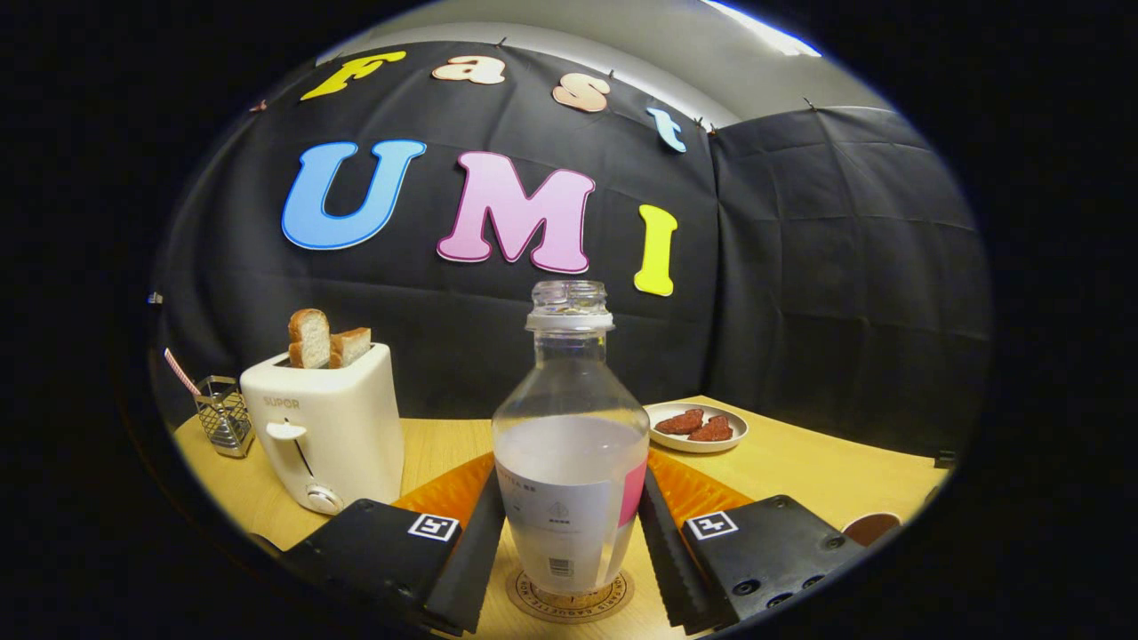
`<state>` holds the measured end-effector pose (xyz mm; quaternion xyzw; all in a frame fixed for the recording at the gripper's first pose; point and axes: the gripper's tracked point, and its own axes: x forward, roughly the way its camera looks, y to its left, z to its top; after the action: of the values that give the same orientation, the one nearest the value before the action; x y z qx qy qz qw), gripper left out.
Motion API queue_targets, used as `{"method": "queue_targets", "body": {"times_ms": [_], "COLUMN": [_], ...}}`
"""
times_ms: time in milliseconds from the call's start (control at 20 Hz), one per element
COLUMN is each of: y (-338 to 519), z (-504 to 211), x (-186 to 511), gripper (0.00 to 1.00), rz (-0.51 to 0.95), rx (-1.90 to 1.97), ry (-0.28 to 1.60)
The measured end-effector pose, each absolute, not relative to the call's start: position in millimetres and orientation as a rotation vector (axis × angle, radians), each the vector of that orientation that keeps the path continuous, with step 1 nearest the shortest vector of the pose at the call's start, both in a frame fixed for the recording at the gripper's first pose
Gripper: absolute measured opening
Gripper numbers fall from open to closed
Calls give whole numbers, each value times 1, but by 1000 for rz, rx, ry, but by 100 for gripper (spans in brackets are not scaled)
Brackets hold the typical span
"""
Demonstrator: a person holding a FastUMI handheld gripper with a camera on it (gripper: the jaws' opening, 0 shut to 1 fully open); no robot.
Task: Take the bottle from table, then pour the juice into the cup, finally place the bottle on the coaster
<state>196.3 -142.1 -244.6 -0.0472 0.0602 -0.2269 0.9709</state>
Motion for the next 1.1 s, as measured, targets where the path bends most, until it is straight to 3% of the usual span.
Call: {"method": "queue_targets", "body": {"times_ms": [750,800,900,1100], "y": [-147,-145,-144,-142], "z": [-273,-273,-274,-273], "x": [193,192,189,178], "gripper": [79,81,100,97], "rz": [-471,-467,-462,-457], "rx": [-47,-46,-38,-14], "ry": [161,163,166,173]}}
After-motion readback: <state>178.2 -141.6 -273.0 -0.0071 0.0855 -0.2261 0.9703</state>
